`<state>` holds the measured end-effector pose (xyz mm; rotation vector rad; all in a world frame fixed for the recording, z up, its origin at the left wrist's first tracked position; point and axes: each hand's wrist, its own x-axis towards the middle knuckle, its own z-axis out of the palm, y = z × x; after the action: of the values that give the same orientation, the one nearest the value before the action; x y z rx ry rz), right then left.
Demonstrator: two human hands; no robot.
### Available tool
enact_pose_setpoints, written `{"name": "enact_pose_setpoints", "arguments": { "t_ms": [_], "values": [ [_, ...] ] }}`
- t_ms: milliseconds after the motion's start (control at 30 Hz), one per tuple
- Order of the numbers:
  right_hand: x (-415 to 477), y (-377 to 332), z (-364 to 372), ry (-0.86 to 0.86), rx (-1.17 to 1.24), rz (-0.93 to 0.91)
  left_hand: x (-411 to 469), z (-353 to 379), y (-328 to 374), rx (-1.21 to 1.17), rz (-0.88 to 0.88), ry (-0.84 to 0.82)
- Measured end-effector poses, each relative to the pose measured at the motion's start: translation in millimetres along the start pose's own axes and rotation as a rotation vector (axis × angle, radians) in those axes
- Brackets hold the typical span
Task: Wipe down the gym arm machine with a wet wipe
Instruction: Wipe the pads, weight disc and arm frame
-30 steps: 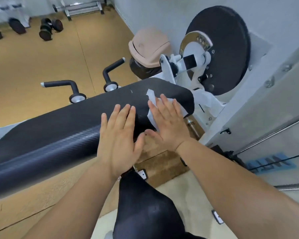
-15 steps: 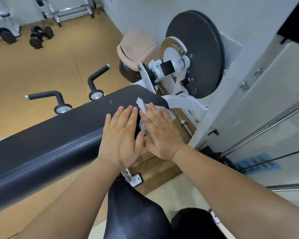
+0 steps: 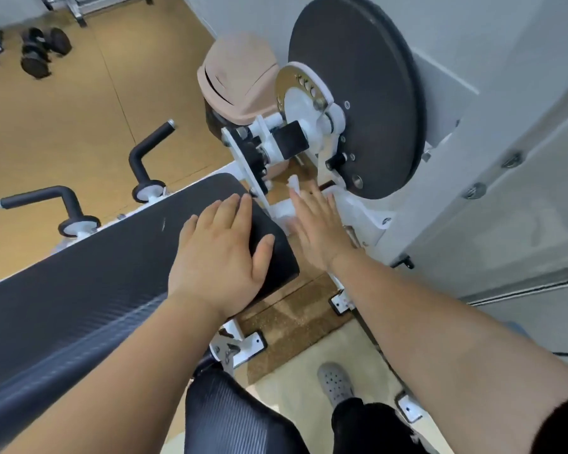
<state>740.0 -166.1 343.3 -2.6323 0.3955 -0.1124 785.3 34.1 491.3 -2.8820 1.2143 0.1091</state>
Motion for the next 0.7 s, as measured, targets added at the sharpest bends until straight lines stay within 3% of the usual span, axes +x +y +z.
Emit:
{"name": "enact_pose_setpoints", "arguments": {
  "t_ms": [100, 200, 300, 367, 433, 533, 567, 700],
  "values": [
    [6.2, -9.7, 29.1, 0.017, -0.365, -0.179, -1.2, -1.4, 0.9, -0.005, -0.028, -0.008],
    [8.8, 4.4, 24.6, 0.117, -0.251, -0.256, -0.4, -2.1, 2.3, 0.000, -0.033, -0.015],
    [9.9, 25.7, 10.0, 0.227, -0.046, 0.136, -2.3, -2.4, 2.6, 0.003, -0.033, -0.012],
    [7.6, 20.7, 17.5, 0.288, -0.002, 0.270, -2.5, -2.6, 3.3, 0.007, -0.038, -0.011],
    [6.2, 0.9, 30.5, 0.297, -0.024, 0.152, -2.2, -2.6, 4.0, 0.002, -0.040, -0.007],
    [4.6, 0.0, 28.6, 0.220, -0.144, -0.175, -2.1, -2.2, 3.8, 0.007, -0.038, -0.007],
    [6.3, 9.4, 24.5, 0.195, -0.162, -0.172, -2.0, -2.4, 3.9, 0.008, -0.039, -0.008],
    [5.1, 31.3, 24.4, 0.267, 0.005, 0.272, -1.5, -2.7, 4.7, 0.015, -0.047, -0.013]
  ]
}}
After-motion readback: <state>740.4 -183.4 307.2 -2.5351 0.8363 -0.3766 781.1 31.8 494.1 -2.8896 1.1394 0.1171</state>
